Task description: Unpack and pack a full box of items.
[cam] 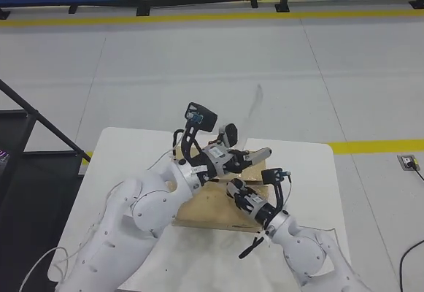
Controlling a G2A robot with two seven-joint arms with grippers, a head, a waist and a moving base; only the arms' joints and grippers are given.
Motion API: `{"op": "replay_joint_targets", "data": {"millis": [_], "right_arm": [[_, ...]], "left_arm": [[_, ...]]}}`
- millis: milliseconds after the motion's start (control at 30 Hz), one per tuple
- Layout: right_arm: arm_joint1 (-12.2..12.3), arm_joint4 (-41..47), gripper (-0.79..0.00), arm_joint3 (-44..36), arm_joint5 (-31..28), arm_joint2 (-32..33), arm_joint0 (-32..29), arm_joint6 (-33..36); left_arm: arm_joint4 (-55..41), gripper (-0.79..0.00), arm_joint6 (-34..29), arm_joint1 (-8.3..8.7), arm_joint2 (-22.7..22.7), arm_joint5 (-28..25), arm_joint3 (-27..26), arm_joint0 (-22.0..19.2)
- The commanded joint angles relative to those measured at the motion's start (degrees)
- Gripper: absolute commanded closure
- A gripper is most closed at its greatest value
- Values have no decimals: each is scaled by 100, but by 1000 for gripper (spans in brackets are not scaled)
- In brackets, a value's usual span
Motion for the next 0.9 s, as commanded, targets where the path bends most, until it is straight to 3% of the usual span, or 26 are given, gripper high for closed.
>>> {"op": "replay_joint_targets", "data": {"millis": [0, 200, 400, 633, 833, 867], "right_arm": [[9, 106, 0, -11, -64, 64, -21, 54], [14, 333, 0, 23, -226, 157, -34, 41], [-8, 574, 0, 241, -505, 154, 85, -146], [-66, 528, 0, 445, -602, -29, 298, -483], [-91, 448, 0, 483, -561, -125, 415, -526], [-91, 448, 0, 483, -561, -125, 415, -526]], "left_arm": [[80, -785, 40, 3, -90, 32, -13, -24], [-211, -785, 162, 58, -702, -31, -360, 117], [-613, -785, 349, 200, -1938, -185, -996, 691], [-1712, -785, 283, 354, -3739, -423, -1482, 2180], [-2324, -785, -338, 441, -4828, -927, -1542, 3562], [-2327, -785, -406, 447, -4876, -973, -1546, 3627]]}}
